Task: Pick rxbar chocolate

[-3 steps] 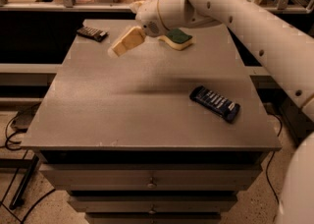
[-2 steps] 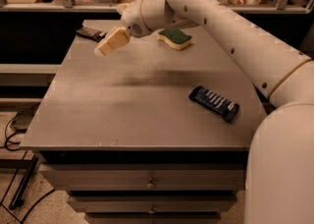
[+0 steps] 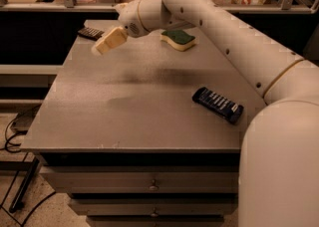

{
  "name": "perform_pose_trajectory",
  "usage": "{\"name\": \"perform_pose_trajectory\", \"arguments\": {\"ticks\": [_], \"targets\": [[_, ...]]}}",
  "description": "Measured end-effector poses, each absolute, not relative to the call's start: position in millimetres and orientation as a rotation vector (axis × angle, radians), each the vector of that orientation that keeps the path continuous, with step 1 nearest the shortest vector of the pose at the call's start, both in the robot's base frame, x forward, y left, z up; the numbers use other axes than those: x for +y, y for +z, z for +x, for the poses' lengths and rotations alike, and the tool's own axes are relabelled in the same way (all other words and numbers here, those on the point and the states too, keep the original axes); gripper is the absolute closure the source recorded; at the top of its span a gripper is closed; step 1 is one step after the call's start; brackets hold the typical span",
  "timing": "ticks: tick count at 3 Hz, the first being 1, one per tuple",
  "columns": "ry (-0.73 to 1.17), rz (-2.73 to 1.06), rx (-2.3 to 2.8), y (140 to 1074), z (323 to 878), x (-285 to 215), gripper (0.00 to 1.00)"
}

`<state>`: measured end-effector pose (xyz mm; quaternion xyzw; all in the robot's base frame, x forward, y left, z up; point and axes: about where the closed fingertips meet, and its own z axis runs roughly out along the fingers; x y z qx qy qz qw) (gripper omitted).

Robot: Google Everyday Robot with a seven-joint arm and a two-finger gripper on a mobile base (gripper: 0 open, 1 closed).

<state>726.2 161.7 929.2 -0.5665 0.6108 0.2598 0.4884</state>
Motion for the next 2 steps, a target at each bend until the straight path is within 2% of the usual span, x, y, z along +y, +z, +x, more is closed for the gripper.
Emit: {"name": "perform_pose_trajectory", "arguments": {"ticks": [2], "targets": [[0.68, -1.313, 1.494, 913.0, 759.8, 187.3, 0.0]]}}
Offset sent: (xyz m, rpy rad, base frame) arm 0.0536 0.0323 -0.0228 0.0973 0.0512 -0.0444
